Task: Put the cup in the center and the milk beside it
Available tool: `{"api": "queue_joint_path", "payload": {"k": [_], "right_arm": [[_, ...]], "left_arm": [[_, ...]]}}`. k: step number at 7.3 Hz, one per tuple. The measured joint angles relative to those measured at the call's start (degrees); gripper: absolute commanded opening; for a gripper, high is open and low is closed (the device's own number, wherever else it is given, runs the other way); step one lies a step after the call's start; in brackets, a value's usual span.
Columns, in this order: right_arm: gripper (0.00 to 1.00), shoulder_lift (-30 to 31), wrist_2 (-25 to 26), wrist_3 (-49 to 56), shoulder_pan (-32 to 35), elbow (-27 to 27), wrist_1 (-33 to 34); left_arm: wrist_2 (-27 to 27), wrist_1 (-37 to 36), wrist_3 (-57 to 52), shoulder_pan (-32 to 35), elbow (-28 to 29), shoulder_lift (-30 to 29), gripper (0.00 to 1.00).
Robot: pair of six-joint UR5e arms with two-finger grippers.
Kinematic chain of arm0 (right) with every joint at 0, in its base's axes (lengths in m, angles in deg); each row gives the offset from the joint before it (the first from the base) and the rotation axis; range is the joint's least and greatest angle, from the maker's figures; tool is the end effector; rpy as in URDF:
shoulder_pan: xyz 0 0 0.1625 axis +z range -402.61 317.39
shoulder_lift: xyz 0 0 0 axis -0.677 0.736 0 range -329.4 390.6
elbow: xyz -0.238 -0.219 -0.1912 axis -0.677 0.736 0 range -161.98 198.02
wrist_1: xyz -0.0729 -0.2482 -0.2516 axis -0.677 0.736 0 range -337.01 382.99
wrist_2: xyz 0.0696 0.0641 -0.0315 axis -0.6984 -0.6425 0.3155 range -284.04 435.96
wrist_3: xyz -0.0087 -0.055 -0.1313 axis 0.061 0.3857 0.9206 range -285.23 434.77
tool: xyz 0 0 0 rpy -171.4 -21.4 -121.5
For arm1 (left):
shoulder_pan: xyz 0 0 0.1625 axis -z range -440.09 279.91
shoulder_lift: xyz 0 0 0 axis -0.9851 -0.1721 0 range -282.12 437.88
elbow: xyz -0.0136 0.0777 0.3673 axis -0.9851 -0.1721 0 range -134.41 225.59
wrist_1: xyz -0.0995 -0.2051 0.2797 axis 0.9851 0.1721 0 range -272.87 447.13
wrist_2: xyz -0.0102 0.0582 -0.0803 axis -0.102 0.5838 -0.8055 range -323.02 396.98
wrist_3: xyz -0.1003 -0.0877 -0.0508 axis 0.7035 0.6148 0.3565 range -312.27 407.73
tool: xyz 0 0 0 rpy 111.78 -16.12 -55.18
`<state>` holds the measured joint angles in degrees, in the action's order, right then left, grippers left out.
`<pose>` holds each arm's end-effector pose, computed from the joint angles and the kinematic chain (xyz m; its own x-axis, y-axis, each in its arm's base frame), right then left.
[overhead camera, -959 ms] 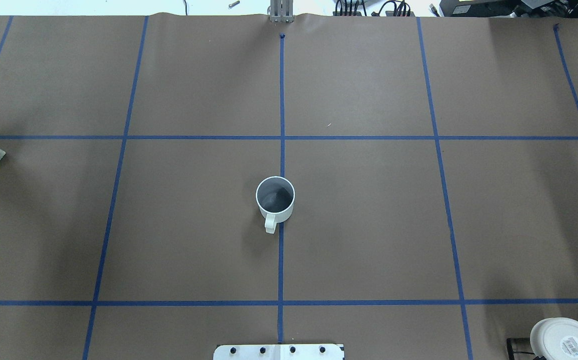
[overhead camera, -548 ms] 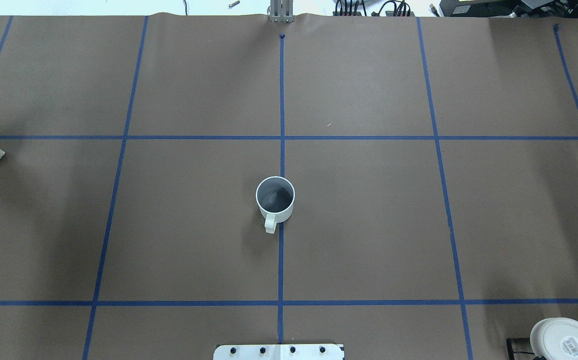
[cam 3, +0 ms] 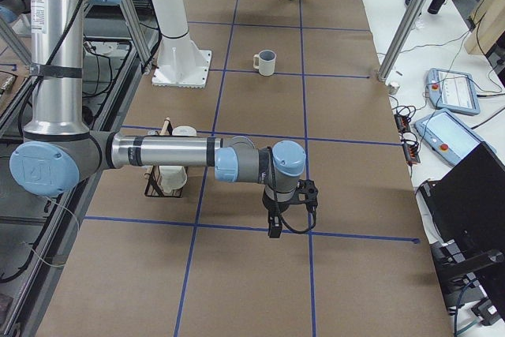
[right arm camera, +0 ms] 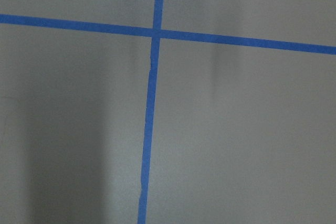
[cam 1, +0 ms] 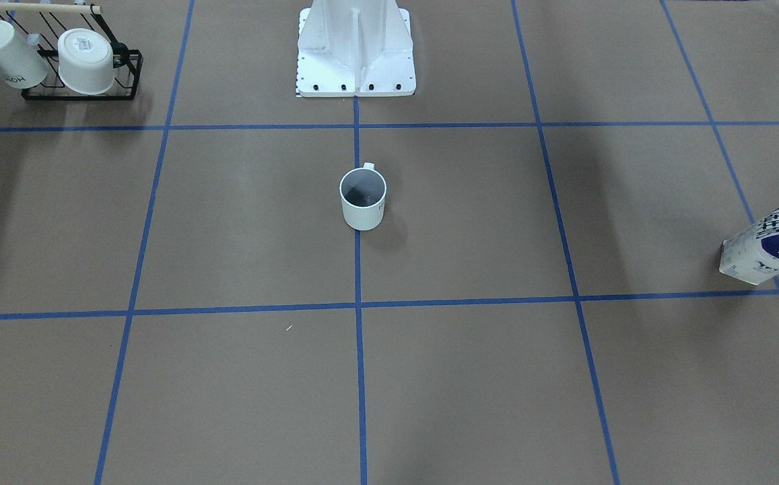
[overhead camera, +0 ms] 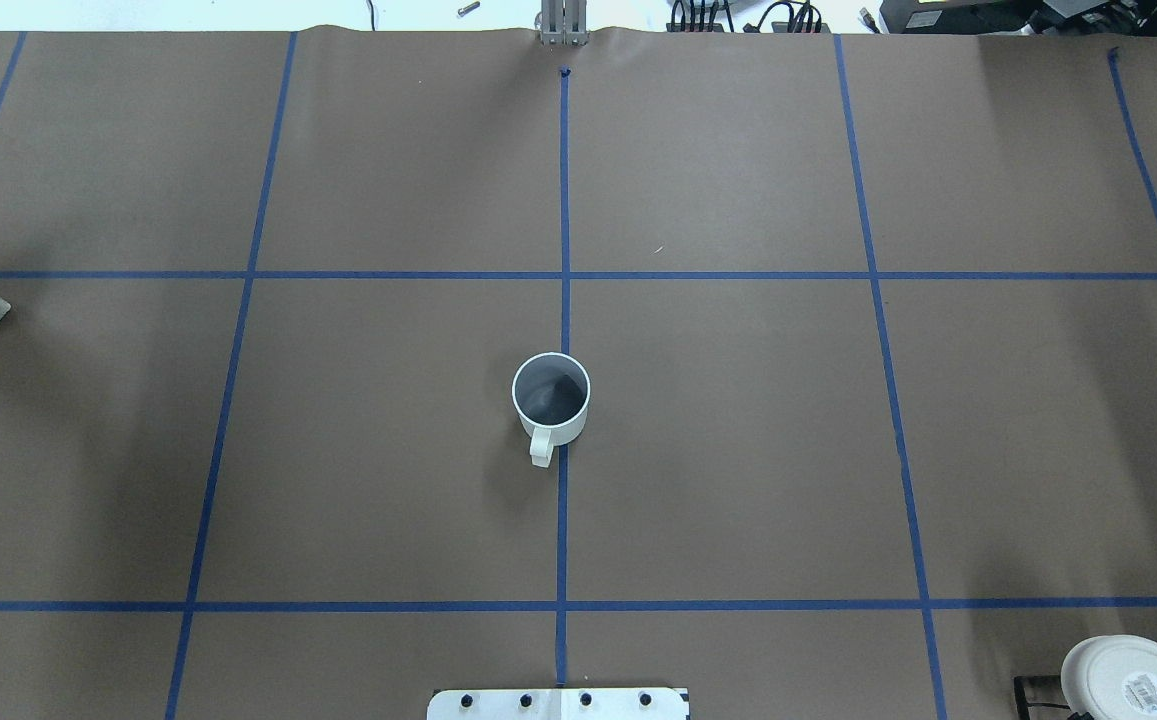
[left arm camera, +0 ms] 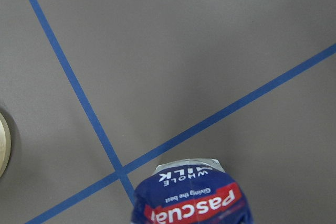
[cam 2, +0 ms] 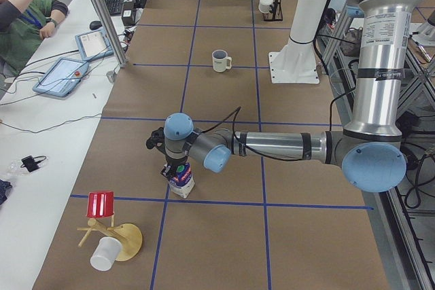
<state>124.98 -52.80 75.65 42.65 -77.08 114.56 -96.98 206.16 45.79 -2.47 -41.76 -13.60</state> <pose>0.0104 -0.4069 0.6456 0.7765 -0.0706 0.6261 0.0946 0.9955 -0.0052 0.0695 -0.4772 0.5890 0.6267 0.5002 -0.5975 -0.2109 0.8471 0.4879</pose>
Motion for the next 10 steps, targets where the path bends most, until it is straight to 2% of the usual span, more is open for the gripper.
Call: {"api": "queue_joint_path", "payload": {"k": [2,5,6,8,9,10], "right_arm": [[1.0,-0.2,-0.2,0.0,0.0,0.4,-0.1],[1.0,-0.3,-0.6,0.0,0.0,0.9,-0.1],[1.0,-0.3,-0.6,0.0,0.0,0.9,-0.1],[1.0,-0.3,-0.6,0.0,0.0,1.0,-0.2],[1.0,-0.3,-0.6,0.0,0.0,1.0,-0.2],[1.0,-0.3,-0.6,0.0,0.0,1.0,-0.2]], "left_arm": [[-5.6,-1.3,4.1,0.3,-1.7,-1.0,0.0],[-6.9,-1.6,24.1,-1.3,-9.2,-3.4,0.0],[-6.2,-1.6,32.3,-4.1,-12.2,-4.8,0.0],[-1.1,-2.3,47.5,-12.5,-16.3,-8.8,0.0],[1.9,-5.2,53.0,-16.8,-18.2,-11.7,0.0],[5.8,-11.6,56.9,-21.2,-20.5,-15.9,0.0]]}}
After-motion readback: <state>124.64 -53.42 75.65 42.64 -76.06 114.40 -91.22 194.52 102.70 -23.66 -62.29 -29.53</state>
